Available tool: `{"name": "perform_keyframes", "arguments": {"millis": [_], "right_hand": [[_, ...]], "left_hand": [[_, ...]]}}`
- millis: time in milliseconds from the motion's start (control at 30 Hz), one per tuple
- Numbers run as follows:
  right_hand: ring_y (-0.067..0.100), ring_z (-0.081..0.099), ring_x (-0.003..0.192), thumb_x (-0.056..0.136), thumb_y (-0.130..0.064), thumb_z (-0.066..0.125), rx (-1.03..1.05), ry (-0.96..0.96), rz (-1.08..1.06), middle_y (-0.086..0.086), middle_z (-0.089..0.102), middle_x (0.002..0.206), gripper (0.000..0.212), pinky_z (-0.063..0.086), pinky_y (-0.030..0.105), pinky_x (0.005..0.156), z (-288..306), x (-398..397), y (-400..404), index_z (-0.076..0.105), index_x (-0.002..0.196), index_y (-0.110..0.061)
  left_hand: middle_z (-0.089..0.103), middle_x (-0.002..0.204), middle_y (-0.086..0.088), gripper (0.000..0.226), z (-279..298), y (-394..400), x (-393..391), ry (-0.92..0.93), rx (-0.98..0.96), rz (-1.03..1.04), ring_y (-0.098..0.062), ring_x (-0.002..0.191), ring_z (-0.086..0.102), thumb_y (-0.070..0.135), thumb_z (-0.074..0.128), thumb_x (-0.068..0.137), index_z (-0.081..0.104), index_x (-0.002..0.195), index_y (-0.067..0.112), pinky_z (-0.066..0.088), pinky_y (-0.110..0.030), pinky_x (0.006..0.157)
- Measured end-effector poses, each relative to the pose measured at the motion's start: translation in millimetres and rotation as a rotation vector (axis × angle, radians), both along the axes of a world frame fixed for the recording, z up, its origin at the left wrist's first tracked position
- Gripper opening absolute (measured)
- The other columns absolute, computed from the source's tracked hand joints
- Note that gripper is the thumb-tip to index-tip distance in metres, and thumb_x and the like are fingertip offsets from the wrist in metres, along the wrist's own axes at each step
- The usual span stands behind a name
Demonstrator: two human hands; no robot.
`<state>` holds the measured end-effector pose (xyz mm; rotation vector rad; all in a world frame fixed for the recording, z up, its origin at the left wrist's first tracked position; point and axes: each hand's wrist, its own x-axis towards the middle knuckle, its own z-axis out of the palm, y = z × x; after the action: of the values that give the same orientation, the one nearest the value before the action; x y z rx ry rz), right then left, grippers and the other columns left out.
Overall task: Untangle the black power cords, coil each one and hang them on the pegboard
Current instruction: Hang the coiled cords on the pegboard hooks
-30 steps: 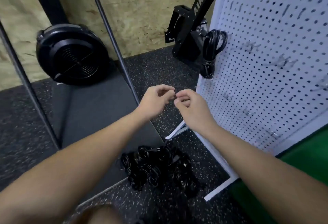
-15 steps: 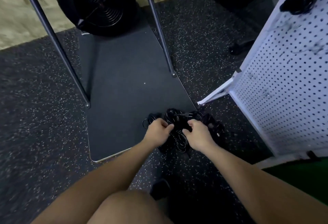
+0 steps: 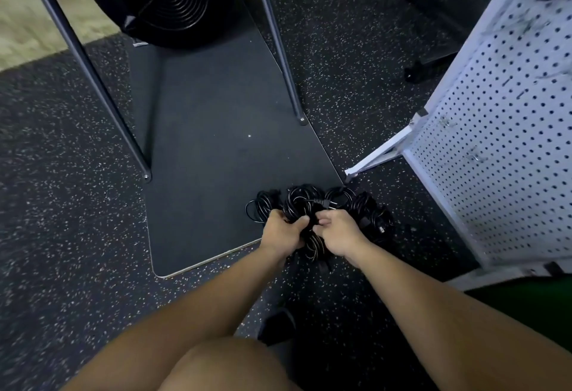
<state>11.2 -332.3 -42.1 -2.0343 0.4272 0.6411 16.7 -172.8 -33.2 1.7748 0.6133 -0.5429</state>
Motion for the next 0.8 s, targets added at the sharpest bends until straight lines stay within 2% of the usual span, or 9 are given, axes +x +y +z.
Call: {"name": "perform_keyframes", "arguments": {"millis": [67,167,267,333,433,533,600,700,800], "right_hand": [[0.021,0.063,0.136,0.104,-0.013,0.074,0.019,-0.051,-0.031,0.006,0.067,0.145,0.05,0.046,0.029,0.115,10,-5,1,0.061,0.153,-0.012],[0.018,0.065,0.132,0.104,-0.012,0.074,0.085,-0.149,-0.092,0.002,0.066,0.149,0.051,0.048,0.035,0.119,42,-11,-1,0.061,0.154,-0.012],[0.013,0.071,0.122,0.101,-0.014,0.078,0.128,-0.282,-0.154,0.0,0.071,0.141,0.048,0.054,0.039,0.115,88,-17,-11,0.066,0.148,-0.013],[0.007,0.074,0.115,0.099,-0.018,0.081,0.174,-0.372,-0.207,-0.009,0.075,0.128,0.033,0.058,0.039,0.109,125,-24,-22,0.073,0.131,-0.024],[-0.007,0.072,0.103,0.098,-0.027,0.082,0.173,-0.526,-0.257,-0.022,0.074,0.108,0.02,0.055,0.022,0.092,184,-37,-45,0.069,0.105,-0.039],[-0.005,0.069,0.086,0.096,-0.039,0.083,0.121,-0.616,-0.315,-0.017,0.075,0.094,0.027,0.048,0.018,0.074,234,-50,-71,0.064,0.114,-0.032],[-0.003,0.062,0.065,0.097,-0.034,0.083,0.124,-0.671,-0.348,-0.019,0.069,0.074,0.021,0.047,0.018,0.065,261,-57,-86,0.062,0.101,-0.032],[0.006,0.075,0.077,0.098,-0.027,0.082,0.126,-0.776,-0.411,-0.008,0.078,0.089,0.024,0.062,0.026,0.073,296,-65,-109,0.072,0.119,-0.031],[0.014,0.073,0.079,0.101,-0.025,0.08,0.067,-0.872,-0.428,0.002,0.076,0.096,0.033,0.064,0.029,0.074,322,-70,-130,0.067,0.127,-0.041]], "left_hand": [[0.079,0.1,-0.008,0.042,14,5,-3,-0.04,0.02,-0.029,-0.029,0.089,0.08,0.035,0.09,0.089,0.063,0.113,0.015,0.068,-0.054,0.077],[0.083,0.095,0.0,0.049,39,11,-3,-0.134,0.004,-0.078,-0.025,0.09,0.082,0.051,0.089,0.073,0.072,0.107,0.02,0.067,-0.056,0.085],[0.084,0.098,-0.001,0.038,89,5,1,-0.257,-0.039,-0.141,-0.023,0.091,0.081,0.04,0.089,0.082,0.076,0.109,0.016,0.066,-0.053,0.09],[0.082,0.092,-0.003,0.028,133,-5,3,-0.369,-0.072,-0.175,-0.02,0.081,0.077,0.031,0.088,0.089,0.077,0.107,0.013,0.065,-0.046,0.081],[0.072,0.077,-0.007,0.026,192,-26,8,-0.465,-0.106,-0.273,-0.018,0.064,0.064,0.03,0.082,0.098,0.074,0.104,0.006,0.051,-0.031,0.059],[0.065,0.07,-0.005,0.047,241,-51,15,-0.556,-0.107,-0.378,-0.017,0.064,0.056,0.038,0.082,0.099,0.063,0.093,-0.005,0.048,-0.034,0.063],[0.06,0.068,-0.005,0.052,269,-72,18,-0.62,-0.143,-0.456,-0.018,0.067,0.053,0.04,0.082,0.097,0.058,0.09,-0.005,0.049,-0.041,0.065],[0.062,0.066,-0.005,0.037,309,-105,19,-0.684,-0.2,-0.535,-0.019,0.067,0.051,0.031,0.08,0.101,0.062,0.085,0.003,0.044,-0.038,0.066],[0.067,0.068,-0.002,0.022,342,-132,13,-0.723,-0.253,-0.561,-0.018,0.067,0.054,0.019,0.074,0.106,0.068,0.089,0.006,0.042,-0.034,0.063]]}}
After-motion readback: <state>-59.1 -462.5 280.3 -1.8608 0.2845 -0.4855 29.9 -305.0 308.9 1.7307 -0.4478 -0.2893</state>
